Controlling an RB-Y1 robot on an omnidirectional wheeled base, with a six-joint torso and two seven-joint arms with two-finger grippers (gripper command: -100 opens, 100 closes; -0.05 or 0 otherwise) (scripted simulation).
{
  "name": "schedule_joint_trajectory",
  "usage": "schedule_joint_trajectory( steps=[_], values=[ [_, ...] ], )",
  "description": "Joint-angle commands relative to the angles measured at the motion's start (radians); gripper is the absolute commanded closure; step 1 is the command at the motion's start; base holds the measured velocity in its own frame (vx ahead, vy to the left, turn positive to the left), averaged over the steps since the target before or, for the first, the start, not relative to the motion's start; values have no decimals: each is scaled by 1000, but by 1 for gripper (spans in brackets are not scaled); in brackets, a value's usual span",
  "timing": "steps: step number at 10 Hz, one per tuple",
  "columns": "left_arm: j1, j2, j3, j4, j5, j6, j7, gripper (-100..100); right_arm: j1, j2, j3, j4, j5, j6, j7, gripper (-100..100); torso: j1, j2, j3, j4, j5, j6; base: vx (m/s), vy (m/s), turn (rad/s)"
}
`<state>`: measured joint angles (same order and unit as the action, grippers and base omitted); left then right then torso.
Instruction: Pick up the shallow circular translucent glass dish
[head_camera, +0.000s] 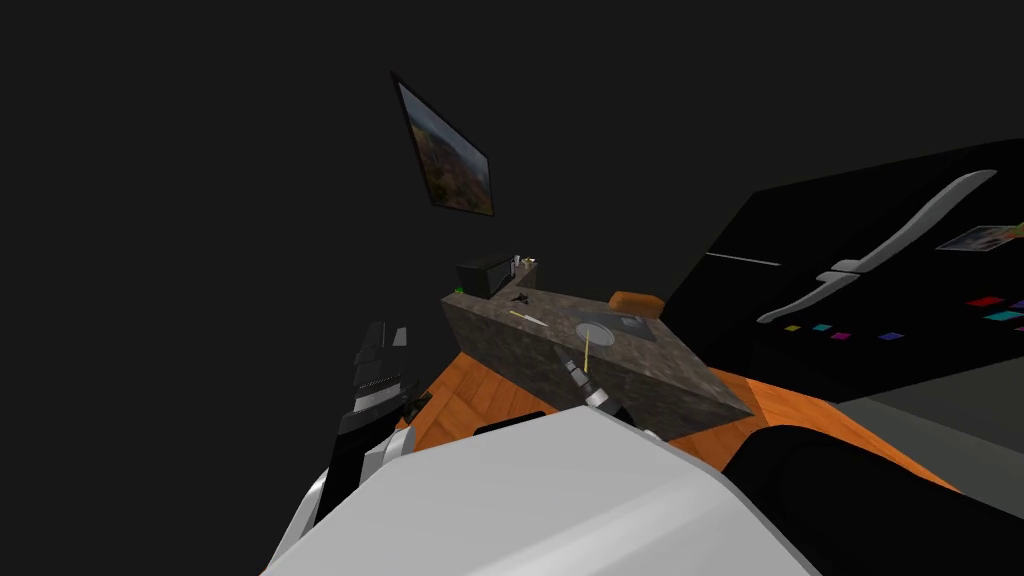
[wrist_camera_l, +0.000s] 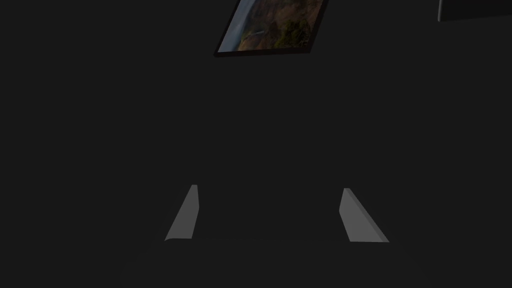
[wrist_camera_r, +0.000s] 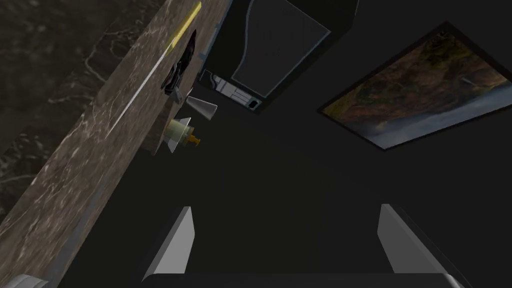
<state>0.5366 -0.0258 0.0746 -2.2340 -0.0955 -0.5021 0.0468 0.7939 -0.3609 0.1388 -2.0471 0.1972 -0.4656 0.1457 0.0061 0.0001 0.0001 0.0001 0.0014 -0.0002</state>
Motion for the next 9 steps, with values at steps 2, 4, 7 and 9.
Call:
schedule_joint_trajectory(
  steps=[2,4,7,9],
  values=[
    [0,0,0,0,0,0,0,0,44,-72,14,54,27,-14,31,-100,-1,0,0,0,0,0,3,75,38],
    [0,0,0,0,0,0,0,0,67,-119,22,86,45,-19,48,-100,-2,1,1,0,0,0,-4,69,60],
    [0,0,0,0,0,0,0,0,88,-190,29,120,64,-25,64,-100,-2,1,0,0,0,0,-2,65,42],
    [0,0,0,0,0,0,0,0,108,-246,35,155,83,-31,79,-100,-2,1,1,0,0,0,-8,68,58]
  ],
)
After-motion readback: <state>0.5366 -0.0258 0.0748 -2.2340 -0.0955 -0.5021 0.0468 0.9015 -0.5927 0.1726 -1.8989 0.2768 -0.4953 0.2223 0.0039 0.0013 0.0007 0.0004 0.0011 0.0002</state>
